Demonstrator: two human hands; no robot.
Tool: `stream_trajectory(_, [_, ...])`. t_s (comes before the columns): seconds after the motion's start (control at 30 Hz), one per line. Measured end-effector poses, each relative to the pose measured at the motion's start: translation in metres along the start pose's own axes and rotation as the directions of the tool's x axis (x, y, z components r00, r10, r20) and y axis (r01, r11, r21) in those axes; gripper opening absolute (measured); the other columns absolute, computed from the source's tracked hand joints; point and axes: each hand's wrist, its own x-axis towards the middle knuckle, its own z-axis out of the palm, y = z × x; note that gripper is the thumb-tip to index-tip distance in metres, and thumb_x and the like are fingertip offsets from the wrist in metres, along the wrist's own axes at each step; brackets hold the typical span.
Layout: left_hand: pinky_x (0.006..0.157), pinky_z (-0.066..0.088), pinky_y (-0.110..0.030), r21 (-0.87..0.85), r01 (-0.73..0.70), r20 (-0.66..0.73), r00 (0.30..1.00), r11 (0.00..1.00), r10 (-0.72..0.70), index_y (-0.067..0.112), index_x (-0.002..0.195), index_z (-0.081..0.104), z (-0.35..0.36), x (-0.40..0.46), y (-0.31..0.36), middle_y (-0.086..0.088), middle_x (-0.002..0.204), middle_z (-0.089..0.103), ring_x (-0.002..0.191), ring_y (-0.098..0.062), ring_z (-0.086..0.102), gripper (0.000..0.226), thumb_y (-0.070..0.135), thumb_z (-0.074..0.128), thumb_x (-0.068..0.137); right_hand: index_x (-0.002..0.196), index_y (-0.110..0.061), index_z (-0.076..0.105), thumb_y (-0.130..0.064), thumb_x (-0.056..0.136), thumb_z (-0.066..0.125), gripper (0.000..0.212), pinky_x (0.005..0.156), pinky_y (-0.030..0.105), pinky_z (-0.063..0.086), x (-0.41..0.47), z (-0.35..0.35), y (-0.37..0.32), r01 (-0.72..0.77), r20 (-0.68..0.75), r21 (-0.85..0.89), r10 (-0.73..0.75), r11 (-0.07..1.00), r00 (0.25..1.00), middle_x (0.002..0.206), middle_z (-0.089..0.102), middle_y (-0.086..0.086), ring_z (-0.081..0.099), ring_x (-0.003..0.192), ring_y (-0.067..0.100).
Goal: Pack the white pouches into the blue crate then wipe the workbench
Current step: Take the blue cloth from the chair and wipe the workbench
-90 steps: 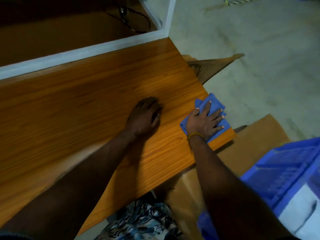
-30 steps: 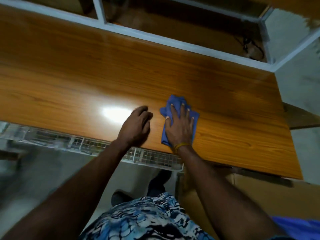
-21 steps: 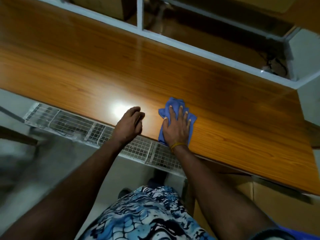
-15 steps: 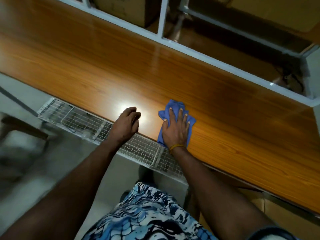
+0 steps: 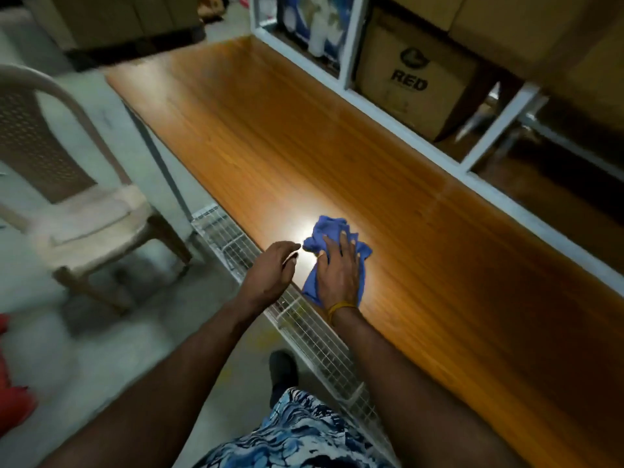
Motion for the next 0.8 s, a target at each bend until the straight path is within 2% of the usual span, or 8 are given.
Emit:
stream_trajectory(0.1, [0.092, 0.040, -0.023, -0.045, 0.084, -0.066, 0.994, 0.995, -0.087, 0.014, 0.128, 0.064, -0.032, 0.016, -0.020, -0.006, 0.124, 0.066, 0.114, -0.022, 0.059, 0.041, 0.017, 0.045, 0.092, 0.136, -0.007, 0.053, -0.017, 0.102, 0.048, 0.035, 0.113, 0.047, 0.029, 0.039, 0.025, -0.053, 0.028, 0.075, 0.287, -0.051, 0.957, 0.996, 0.151, 0.042, 0.017, 0.036, 0.141, 0.033])
stream_trajectory(0.17, [0.096, 0.038, -0.021, -0.112, 0.168, -0.119, 0.976, 0.979, -0.181, 0.012, 0.133, 0.060, -0.052, 0.026, -0.026, -0.007, 0.131, 0.063, 0.120, -0.021, 0.058, 0.049, 0.024, 0.041, 0.091, 0.130, -0.009, 0.056, -0.019, 0.102, 0.050, 0.030, 0.089, 0.034, 0.042, 0.061, 0.031, -0.088, -0.019, 0.126, 0.481, -0.048, 0.877, 0.991, 0.130, 0.059, 0.014, 0.056, 0.116, 0.030])
stream_trajectory(0.27, [0.100, 0.044, -0.024, -0.320, 0.231, -0.194, 0.933, 0.919, -0.302, 0.016, 0.136, 0.057, -0.084, 0.039, -0.032, -0.003, 0.135, 0.061, 0.122, -0.017, 0.057, 0.041, 0.029, 0.043, 0.099, 0.111, -0.009, 0.061, -0.021, 0.097, 0.060, 0.018, 0.069, 0.019, 0.036, 0.091, 0.037, -0.141, -0.113, 0.166, 0.643, 0.007, 0.758, 0.986, 0.103, 0.061, 0.002, 0.054, 0.090, 0.017])
stream_trajectory(0.43, [0.096, 0.046, -0.018, -0.576, 0.130, -0.325, 0.870, 0.807, -0.371, 0.015, 0.133, 0.056, -0.134, 0.055, -0.040, -0.005, 0.134, 0.061, 0.118, -0.009, 0.058, 0.033, 0.010, 0.049, 0.102, 0.084, -0.011, 0.061, -0.010, 0.088, 0.069, 0.009, 0.075, 0.031, 0.051, 0.126, 0.059, -0.218, -0.286, 0.285, 0.801, 0.086, 0.526, 0.955, 0.087, 0.065, 0.006, 0.060, 0.081, 0.019])
stream_trajectory(0.57, [0.102, 0.046, -0.020, -0.703, 0.082, -0.331, 0.841, 0.707, -0.427, 0.012, 0.139, 0.048, -0.157, 0.054, -0.048, -0.007, 0.144, 0.051, 0.123, -0.007, 0.054, 0.040, 0.004, 0.049, 0.100, 0.086, -0.009, 0.060, -0.012, 0.095, 0.061, 0.009, 0.074, 0.035, 0.051, 0.126, 0.070, -0.266, -0.533, 0.532, 0.831, 0.053, 0.159, 0.845, 0.081, 0.061, 0.007, 0.059, 0.074, 0.021])
stream_trajectory(0.67, [0.105, 0.045, -0.026, -0.640, 0.059, -0.408, 0.819, 0.766, -0.403, 0.011, 0.137, 0.053, -0.178, 0.052, -0.053, -0.007, 0.140, 0.056, 0.126, -0.011, 0.054, 0.048, 0.013, 0.057, 0.089, 0.117, -0.001, 0.060, -0.029, 0.093, 0.056, 0.038, 0.087, 0.042, 0.051, 0.129, 0.074, -0.291, -0.664, 0.664, 0.748, -0.002, 0.022, 0.748, 0.094, 0.062, 0.012, 0.061, 0.087, 0.026])
stream_trajectory(0.73, [0.102, 0.045, -0.023, -0.597, 0.034, -0.464, 0.800, 0.801, -0.380, 0.008, 0.137, 0.053, -0.197, 0.049, -0.056, -0.010, 0.138, 0.057, 0.126, -0.013, 0.055, 0.052, 0.012, 0.058, 0.086, 0.111, -0.008, 0.060, -0.014, 0.099, 0.042, 0.022, 0.086, 0.042, 0.046, 0.134, 0.068, -0.312, -0.678, 0.678, 0.734, -0.017, -0.020, 0.735, 0.088, 0.056, 0.013, 0.056, 0.082, 0.028])
stream_trajectory(0.8, [0.103, 0.044, -0.023, -0.567, 0.002, -0.525, 0.770, 0.823, -0.363, 0.005, 0.137, 0.053, -0.218, 0.046, -0.063, -0.010, 0.137, 0.058, 0.128, -0.014, 0.055, 0.052, 0.007, 0.059, 0.085, 0.098, -0.014, 0.056, 0.004, 0.096, 0.029, 0.033, 0.083, 0.041, 0.043, 0.137, 0.073, -0.331, -0.680, 0.675, 0.728, -0.080, -0.088, 0.734, 0.089, 0.053, 0.014, 0.054, 0.079, 0.026])
